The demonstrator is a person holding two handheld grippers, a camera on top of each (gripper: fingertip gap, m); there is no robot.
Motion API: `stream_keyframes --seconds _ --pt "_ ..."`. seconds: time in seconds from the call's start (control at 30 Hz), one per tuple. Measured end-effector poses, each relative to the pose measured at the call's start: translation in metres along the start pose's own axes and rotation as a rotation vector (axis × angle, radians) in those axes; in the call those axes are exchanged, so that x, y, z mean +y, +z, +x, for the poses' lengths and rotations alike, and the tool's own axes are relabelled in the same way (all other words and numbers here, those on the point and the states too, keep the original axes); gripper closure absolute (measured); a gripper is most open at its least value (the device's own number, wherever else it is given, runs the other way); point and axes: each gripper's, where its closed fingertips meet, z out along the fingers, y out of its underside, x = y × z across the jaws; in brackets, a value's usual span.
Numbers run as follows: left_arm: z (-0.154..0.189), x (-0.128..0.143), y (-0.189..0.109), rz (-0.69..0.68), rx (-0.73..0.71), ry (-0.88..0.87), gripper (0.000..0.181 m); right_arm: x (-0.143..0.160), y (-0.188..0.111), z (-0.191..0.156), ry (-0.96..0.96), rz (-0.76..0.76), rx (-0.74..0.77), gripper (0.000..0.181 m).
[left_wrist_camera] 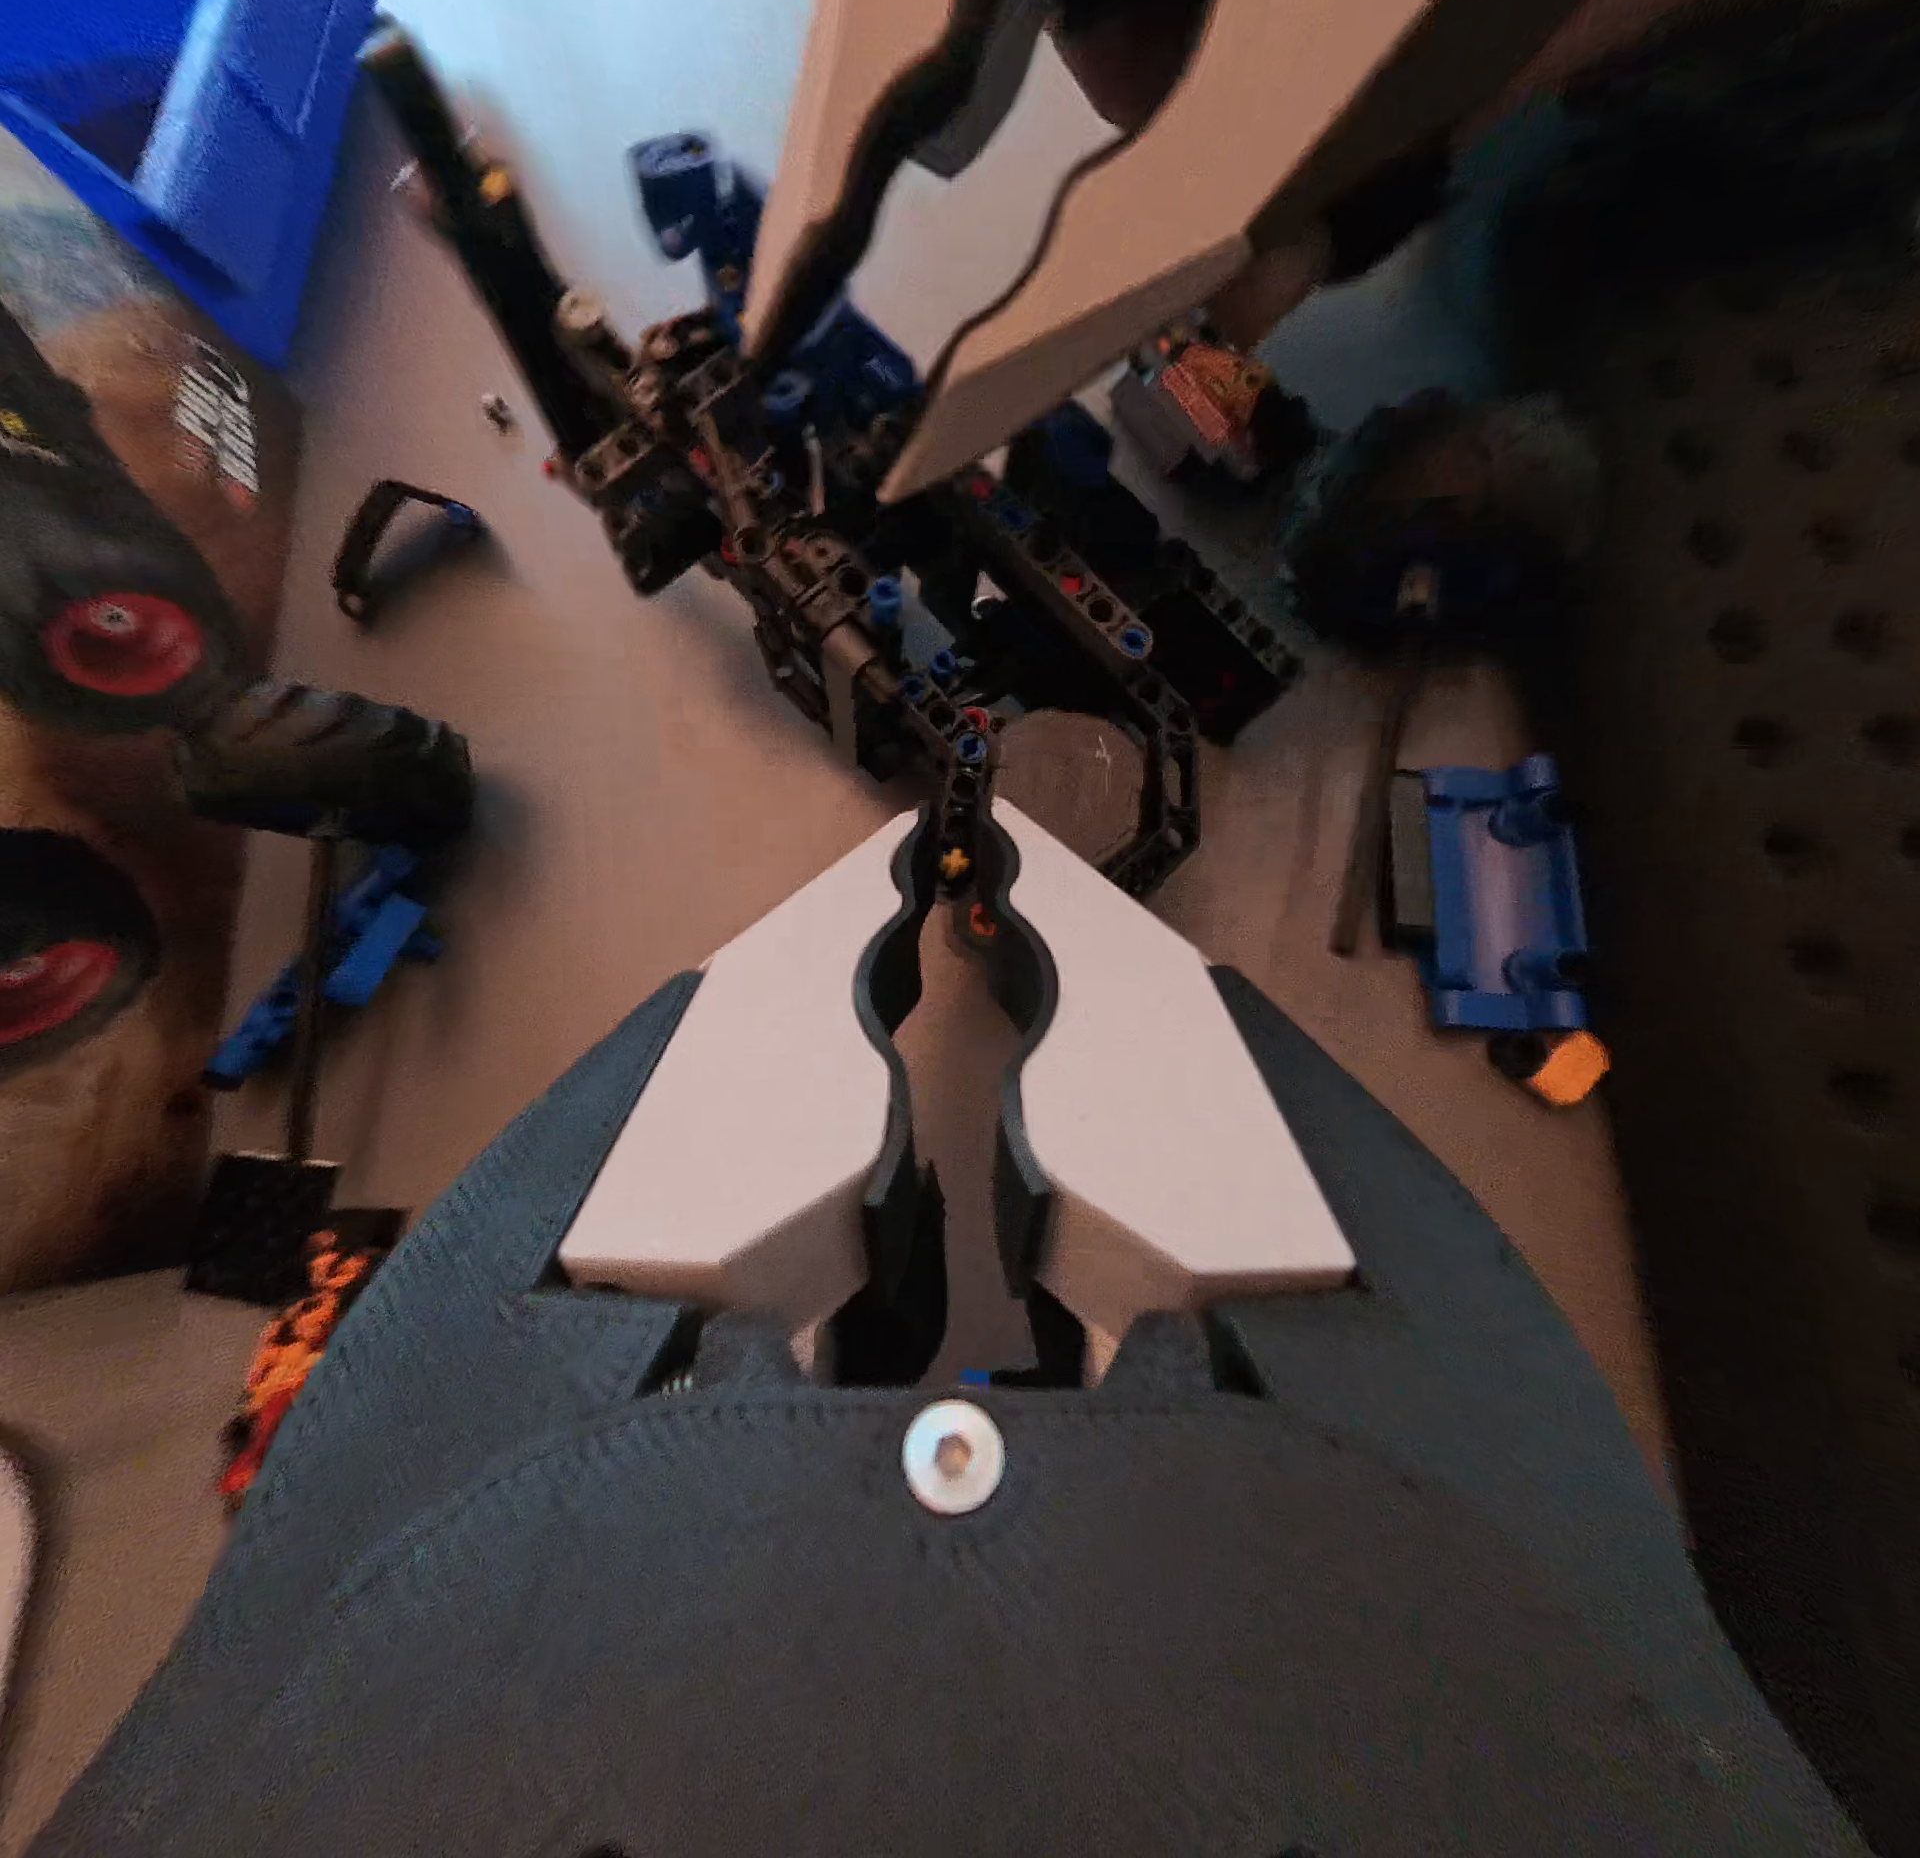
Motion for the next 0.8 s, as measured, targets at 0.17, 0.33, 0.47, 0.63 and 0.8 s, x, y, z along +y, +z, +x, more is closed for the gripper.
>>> stream_keyframes --seconds 0.17,0.33,0.47,0.63,0.8 --pt "0.021 -0.011 -0.002 -0.021 0.009 0.05 0.177 0.009 0.007 -0.005 0.019 -0.047 -0.032 0.151" --pt "0.011 -0.021 -0.012 0.09 0.027 -0.001 0.168 0.007 0.003 0.002 0.046 -0.02 -0.011 0.153" --pt "-0.011 -0.031 -0.012 0.157 -0.02 -0.053 0.161 0.004 -0.005 0.018 0.117 0.023 0.028 0.152" --pt "-0.013 -0.036 0.004 0.148 0.0 -0.087 0.149 0.029 0.008 0.006 0.108 -0.107 -0.05 0.172" --pt "-0.015 -0.046 0.007 0.121 -0.056 -0.05 0.148 0.023 0.01 0.0 0.091 -0.106 -0.06 0.175"
